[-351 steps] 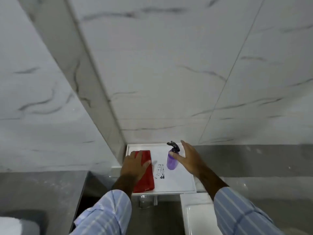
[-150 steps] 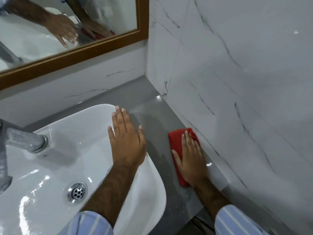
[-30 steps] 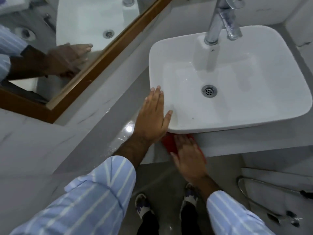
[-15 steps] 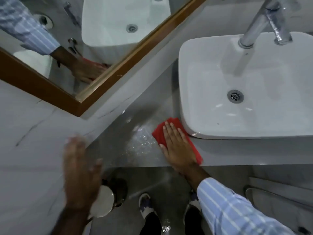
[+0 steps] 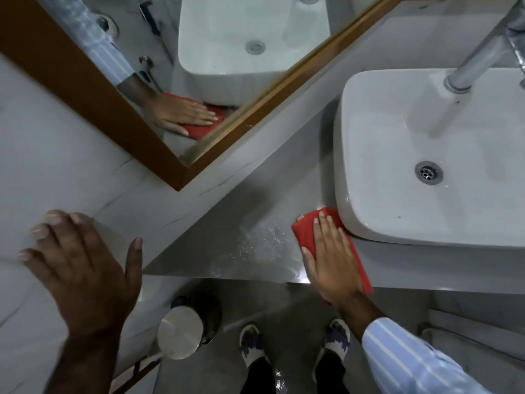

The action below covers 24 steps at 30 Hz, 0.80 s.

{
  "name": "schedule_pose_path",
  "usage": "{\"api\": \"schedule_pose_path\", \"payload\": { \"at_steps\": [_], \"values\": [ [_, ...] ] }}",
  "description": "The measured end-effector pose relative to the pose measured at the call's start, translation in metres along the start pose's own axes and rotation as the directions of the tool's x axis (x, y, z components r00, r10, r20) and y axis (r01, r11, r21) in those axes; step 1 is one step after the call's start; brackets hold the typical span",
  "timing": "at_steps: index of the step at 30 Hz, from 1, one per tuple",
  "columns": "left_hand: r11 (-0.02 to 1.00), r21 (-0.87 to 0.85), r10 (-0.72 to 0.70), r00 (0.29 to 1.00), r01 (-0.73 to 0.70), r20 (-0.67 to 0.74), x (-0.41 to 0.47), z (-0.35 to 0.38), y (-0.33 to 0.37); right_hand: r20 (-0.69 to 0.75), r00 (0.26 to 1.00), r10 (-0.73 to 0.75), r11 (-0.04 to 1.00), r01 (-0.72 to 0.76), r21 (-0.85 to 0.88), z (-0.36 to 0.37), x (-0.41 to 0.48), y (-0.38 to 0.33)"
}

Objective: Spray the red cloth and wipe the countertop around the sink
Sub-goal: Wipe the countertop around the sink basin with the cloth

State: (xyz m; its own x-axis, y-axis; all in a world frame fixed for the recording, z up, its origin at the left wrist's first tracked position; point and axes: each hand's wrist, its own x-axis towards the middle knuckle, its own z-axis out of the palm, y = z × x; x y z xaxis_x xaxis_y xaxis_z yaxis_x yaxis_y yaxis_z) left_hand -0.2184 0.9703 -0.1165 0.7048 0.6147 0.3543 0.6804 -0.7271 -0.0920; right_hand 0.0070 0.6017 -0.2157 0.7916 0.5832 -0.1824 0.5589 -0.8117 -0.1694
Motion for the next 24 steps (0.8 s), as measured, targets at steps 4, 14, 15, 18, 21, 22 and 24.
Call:
{"api": "schedule_pose_path", "payload": {
  "at_steps": [4, 14, 15, 18, 21, 22, 24],
  "values": [
    [1.0, -0.008, 0.015, 0.999, -0.015, -0.046, 0.008, -0.009, 0.014, -0.029, 1.0, -0.009, 1.0, 0.008, -0.003, -0.01, 0.05, -0.014],
    [0.997, 0.069, 0.031, 0.986, -0.019, -0.163, 0.013, -0.028, 0.036, 0.056, 0.845, -0.532, 0.84, 0.535, -0.091, -0.003, 0.049, -0.094],
    [0.996, 0.091, 0.042, 0.983, -0.026, -0.179, 0.013, -0.028, 0.037, 0.087, 0.782, -0.617, 0.776, 0.623, -0.102, -0.003, 0.045, -0.08],
    [0.991, 0.132, 0.053, 0.974, -0.024, -0.221, 0.013, -0.028, 0.037, 0.048, 0.854, -0.518, 0.851, 0.52, -0.071, -0.014, 0.051, -0.032],
    [0.991, 0.136, 0.038, 0.971, -0.005, -0.238, 0.014, -0.028, 0.039, -0.036, 0.989, -0.142, 0.989, 0.14, -0.043, -0.023, 0.064, -0.016],
    [0.991, 0.135, 0.042, 0.968, -0.009, -0.247, 0.015, -0.027, 0.04, -0.075, 0.997, -0.028, 0.999, 0.026, -0.027, -0.023, 0.069, -0.029],
    [0.991, 0.133, 0.047, 0.967, -0.013, -0.252, 0.016, -0.026, 0.039, -0.104, 0.991, 0.078, 0.997, -0.075, 0.036, -0.021, 0.075, -0.072]
  ]
}}
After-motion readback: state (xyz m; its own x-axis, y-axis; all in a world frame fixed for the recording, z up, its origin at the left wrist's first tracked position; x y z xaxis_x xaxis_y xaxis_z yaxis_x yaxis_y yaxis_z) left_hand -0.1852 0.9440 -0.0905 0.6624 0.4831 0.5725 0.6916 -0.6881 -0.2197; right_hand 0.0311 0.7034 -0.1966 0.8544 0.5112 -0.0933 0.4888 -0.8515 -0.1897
